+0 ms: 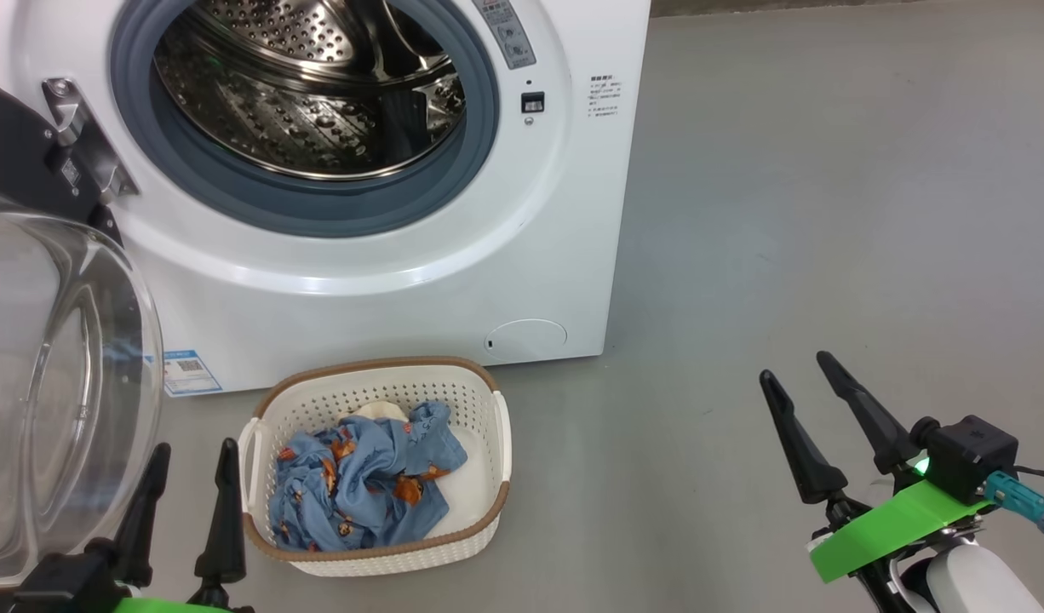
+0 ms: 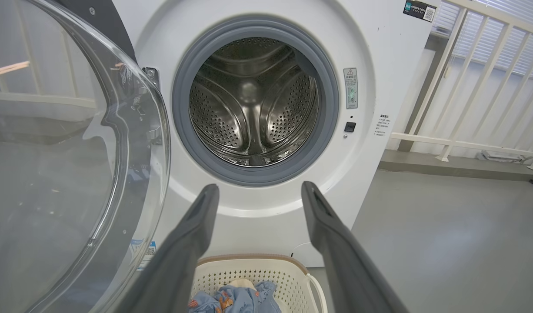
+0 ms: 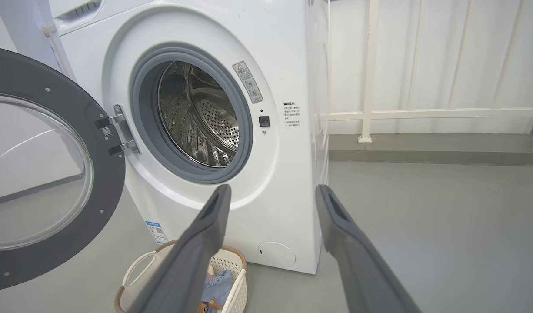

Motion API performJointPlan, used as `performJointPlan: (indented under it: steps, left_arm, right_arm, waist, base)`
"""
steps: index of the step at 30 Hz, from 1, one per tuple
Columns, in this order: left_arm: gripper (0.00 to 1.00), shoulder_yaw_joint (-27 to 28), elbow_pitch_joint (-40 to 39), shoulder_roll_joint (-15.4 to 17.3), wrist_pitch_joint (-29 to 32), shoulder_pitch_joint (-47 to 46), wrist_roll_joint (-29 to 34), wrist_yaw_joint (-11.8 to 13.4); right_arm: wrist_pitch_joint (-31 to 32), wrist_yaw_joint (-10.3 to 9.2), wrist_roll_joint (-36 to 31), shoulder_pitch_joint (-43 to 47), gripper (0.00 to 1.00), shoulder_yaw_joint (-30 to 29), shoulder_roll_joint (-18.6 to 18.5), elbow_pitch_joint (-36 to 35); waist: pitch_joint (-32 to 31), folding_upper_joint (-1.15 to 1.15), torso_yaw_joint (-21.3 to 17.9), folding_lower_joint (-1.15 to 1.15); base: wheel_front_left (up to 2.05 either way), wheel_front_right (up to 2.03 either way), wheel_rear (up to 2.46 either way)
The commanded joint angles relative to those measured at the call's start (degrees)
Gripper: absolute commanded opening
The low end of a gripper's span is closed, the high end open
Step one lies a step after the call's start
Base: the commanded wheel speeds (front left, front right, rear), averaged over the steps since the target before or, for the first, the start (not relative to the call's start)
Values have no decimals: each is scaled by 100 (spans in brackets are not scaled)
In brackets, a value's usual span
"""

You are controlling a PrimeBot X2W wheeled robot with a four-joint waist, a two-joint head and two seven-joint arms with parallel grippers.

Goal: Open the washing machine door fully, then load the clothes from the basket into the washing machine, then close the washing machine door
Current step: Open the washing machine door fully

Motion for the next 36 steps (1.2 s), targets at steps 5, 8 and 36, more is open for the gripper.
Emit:
performJointPlan:
  steps: [5, 8, 36]
  left_arm:
    - [100, 272, -93, 76, -68, -67, 150, -64]
    - [100, 310, -92, 31, -69, -47, 209, -85]
    - [100, 564, -74, -189, -70, -60, 503, -273]
  right_arm:
    - [-69, 17, -67, -62, 100, -1, -63, -177]
    - [-69, 17, -78, -50, 100, -39, -50, -176]
    - [-69, 17, -83, -41, 100, -58, 15, -187]
  waist:
    - [-22, 0, 23, 0]
    - [-35, 0, 41, 0]
    - [13, 0, 118, 0]
  base:
    - [0, 0, 0]
    - [0, 0, 0]
    - [0, 0, 0]
